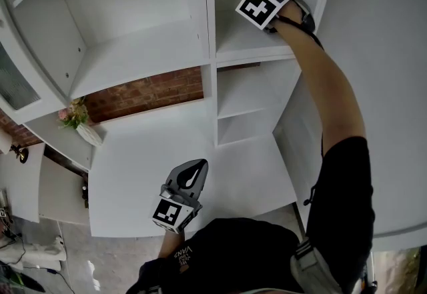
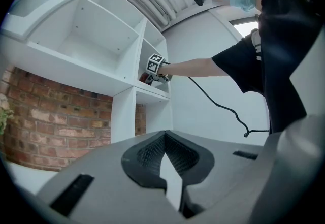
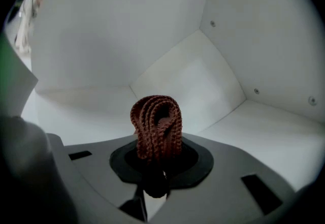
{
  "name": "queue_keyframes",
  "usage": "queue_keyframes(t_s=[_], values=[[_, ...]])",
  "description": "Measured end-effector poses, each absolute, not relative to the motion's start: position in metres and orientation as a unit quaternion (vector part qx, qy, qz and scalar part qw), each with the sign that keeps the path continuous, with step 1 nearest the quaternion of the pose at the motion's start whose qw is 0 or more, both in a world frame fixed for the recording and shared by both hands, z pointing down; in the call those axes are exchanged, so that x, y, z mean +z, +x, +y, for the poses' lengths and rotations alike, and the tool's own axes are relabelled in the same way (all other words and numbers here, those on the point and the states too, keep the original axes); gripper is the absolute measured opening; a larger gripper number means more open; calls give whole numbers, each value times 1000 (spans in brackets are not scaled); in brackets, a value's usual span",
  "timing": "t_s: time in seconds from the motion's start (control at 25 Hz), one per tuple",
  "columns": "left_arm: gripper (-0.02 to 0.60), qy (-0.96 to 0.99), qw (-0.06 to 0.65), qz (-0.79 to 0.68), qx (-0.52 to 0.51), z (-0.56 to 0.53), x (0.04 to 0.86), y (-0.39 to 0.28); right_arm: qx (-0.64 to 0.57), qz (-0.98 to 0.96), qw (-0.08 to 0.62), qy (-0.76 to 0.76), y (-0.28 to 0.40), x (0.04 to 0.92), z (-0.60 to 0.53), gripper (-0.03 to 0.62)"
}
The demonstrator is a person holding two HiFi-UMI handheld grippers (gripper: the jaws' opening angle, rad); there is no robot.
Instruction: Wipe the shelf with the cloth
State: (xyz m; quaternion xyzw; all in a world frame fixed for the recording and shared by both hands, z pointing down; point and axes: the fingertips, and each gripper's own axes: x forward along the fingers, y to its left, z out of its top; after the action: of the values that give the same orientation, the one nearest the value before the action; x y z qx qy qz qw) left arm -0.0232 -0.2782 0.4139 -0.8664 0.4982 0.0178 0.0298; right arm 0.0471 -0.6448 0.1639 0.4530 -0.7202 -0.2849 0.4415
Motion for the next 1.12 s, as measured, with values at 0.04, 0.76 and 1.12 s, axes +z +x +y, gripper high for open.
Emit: queue_keyframes(t_s=[0.04, 0.76, 1.12], values=[[5, -868, 31, 495, 18, -277, 413, -22, -256, -755, 411, 443, 37, 162, -637, 71], [5, -865, 20, 502, 23, -253, 417, -40, -67, -876, 345, 329, -37, 202, -582, 71], [5, -872, 18, 489, 29, -253, 420, -29, -128, -799, 420, 410, 36, 200, -608, 71]])
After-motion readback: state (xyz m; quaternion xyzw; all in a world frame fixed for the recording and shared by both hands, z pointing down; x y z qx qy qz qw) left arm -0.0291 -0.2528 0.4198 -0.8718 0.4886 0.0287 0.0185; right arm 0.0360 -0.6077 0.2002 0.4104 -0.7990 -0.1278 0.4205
